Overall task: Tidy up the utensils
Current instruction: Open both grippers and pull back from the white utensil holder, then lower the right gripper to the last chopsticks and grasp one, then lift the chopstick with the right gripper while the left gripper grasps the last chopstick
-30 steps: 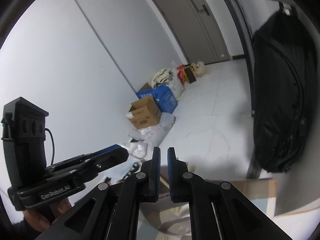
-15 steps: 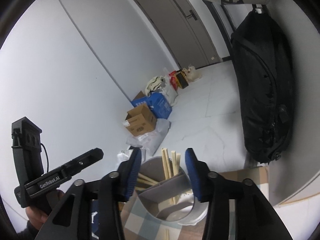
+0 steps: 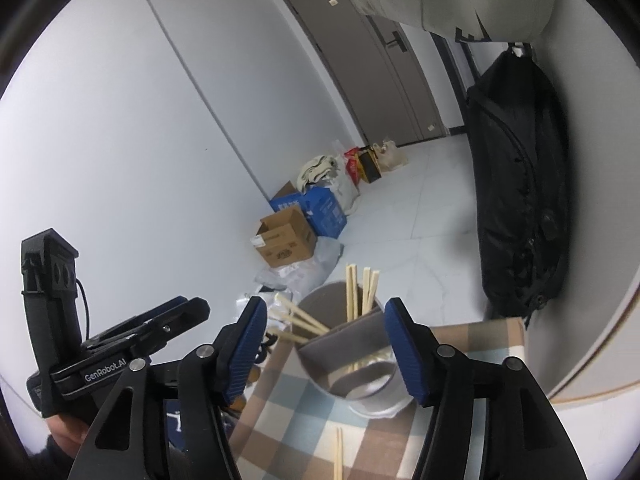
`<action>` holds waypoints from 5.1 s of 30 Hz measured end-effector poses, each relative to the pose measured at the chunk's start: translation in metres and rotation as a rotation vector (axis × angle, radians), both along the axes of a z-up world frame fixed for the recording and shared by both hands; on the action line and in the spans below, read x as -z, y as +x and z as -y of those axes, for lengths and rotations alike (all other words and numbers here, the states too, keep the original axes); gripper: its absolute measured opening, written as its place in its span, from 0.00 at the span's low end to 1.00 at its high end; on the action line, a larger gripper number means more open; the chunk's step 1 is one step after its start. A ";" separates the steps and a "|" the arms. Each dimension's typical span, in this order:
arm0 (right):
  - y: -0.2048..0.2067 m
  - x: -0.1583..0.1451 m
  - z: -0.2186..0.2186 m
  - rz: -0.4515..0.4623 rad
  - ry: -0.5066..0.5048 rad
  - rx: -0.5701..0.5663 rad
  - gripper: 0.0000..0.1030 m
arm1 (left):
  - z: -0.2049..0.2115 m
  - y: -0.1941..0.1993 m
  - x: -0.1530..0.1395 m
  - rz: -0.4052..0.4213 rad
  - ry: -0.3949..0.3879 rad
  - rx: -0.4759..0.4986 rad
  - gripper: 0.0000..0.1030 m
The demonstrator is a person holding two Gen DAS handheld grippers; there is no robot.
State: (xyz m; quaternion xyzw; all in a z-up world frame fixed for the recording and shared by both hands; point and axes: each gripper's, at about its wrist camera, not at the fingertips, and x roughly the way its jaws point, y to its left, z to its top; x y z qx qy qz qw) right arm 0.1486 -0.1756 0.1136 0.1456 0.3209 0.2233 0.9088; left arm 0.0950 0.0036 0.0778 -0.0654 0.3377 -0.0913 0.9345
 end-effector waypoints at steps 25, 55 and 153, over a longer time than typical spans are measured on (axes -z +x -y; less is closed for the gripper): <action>-0.083 0.053 -0.013 -0.019 -0.101 -0.016 0.83 | -0.002 -0.067 0.051 0.008 0.083 -0.067 0.78; -0.047 0.184 -0.063 -0.345 -0.337 -0.099 0.69 | -0.064 -0.044 0.140 -0.196 -0.014 -0.209 0.78; -0.075 0.081 0.046 -0.084 0.037 -0.001 0.04 | 0.034 0.004 0.196 -0.605 0.138 -0.062 0.04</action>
